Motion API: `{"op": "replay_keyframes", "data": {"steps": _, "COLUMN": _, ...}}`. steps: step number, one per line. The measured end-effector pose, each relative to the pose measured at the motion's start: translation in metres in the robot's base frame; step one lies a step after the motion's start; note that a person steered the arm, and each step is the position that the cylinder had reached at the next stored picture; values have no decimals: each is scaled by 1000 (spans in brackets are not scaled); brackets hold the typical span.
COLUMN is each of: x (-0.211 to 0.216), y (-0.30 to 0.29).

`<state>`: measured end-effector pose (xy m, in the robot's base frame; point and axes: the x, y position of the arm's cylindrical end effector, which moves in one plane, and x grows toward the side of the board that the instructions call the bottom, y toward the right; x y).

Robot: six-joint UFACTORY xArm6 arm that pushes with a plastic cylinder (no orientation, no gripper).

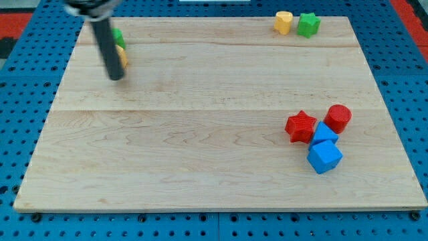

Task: Move the yellow hexagon close to the green star

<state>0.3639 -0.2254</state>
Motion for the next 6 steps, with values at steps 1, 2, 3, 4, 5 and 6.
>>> {"op": "replay_keyframes", "data": {"steps": 1, "x": -58, "y": 2}}
{"op": "replay_keyframes", "data": {"steps": 2, "x": -62, "y": 121}}
{"op": "replay_keyframes", "data": {"steps": 3, "x": -55, "y": 163}}
{"op": "replay_keyframes", "data": {"steps": 4, "x": -11, "y": 153}}
{"op": "replay_keyframes", "data": {"steps": 5, "x": -4, "y": 244}}
{"op": "replay_keyframes", "data": {"steps": 6, "x": -77, "y": 333}}
